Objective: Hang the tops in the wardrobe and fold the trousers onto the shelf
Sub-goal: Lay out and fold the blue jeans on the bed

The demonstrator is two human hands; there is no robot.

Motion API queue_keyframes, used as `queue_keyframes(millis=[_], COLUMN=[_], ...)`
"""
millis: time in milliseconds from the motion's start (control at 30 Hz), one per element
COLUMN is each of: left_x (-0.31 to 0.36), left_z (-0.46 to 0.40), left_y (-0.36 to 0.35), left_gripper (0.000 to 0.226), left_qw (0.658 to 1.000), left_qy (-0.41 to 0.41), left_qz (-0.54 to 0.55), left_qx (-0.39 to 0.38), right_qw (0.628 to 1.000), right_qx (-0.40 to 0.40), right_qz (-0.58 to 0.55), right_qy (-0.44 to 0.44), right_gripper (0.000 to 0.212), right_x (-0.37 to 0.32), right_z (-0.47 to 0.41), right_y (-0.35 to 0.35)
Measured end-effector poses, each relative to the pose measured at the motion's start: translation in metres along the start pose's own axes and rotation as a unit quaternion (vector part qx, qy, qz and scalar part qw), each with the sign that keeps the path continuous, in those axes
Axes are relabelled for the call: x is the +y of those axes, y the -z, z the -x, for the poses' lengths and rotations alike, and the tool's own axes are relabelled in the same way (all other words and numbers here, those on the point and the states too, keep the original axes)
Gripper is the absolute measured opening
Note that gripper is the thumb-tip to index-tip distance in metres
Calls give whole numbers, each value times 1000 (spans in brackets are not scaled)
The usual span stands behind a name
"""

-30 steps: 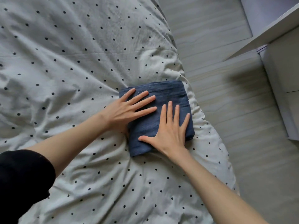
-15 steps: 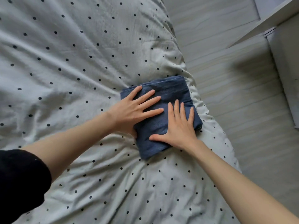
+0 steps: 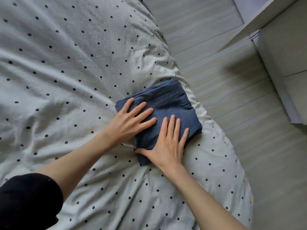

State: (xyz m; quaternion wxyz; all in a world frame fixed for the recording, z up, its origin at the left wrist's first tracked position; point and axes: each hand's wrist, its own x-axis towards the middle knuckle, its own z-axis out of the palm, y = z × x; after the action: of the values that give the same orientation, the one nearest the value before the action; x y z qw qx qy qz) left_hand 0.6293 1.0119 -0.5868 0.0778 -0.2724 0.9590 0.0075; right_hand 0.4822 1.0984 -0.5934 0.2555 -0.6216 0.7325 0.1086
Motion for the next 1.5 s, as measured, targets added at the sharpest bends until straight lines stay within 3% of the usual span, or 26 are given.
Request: queue_keyframes(millis=[133, 267, 333, 433, 600, 700, 867, 1000, 1100, 1300, 1500], left_x=[6, 4, -8, -19, 0, 14, 54, 81, 100, 140, 210], left_z=[0, -5, -6, -12, -12, -7, 9, 21, 12, -60, -201], left_y=[2, -2, -10, -24, -28, -18, 30, 88, 153, 256, 331], left_gripper=[41, 42, 58, 74, 51, 41, 40, 41, 45, 55, 60], left_qw=[1000, 1000, 999, 992, 998, 992, 977, 977, 978, 970, 952], left_qy=[22, 15, -4, 30, 61, 99, 129, 118, 91, 22, 3], left_qz=[-5, 3, -3, -4, 16, 15, -7, -14, -8, -49, -43], left_qx=[6, 3, -39, -121, 9, 79, 167, 179, 188, 236, 303], right_qw=[1000, 999, 999, 999, 993, 984, 971, 963, 948, 900, 847], right_qx=[30, 9, -2, 18, 104, 137, 185, 205, 267, 410, 515], right_qz=[-3, 25, 36, 19, -38, -103, -121, -105, -103, -37, 21], right_qy=[-1, 19, 23, 31, 37, 43, 95, 138, 141, 145, 133], right_gripper=[138, 135, 129, 113, 63, 46, 42, 49, 47, 48, 48], right_x=[12, 26, 23, 22, 24, 29, 47, 60, 82, 164, 310], right_z=[-14, -28, -33, -44, -46, -36, 10, 56, 100, 150, 154], right_y=[3, 5, 0, -11, -22, -13, 26, 71, 128, 236, 321])
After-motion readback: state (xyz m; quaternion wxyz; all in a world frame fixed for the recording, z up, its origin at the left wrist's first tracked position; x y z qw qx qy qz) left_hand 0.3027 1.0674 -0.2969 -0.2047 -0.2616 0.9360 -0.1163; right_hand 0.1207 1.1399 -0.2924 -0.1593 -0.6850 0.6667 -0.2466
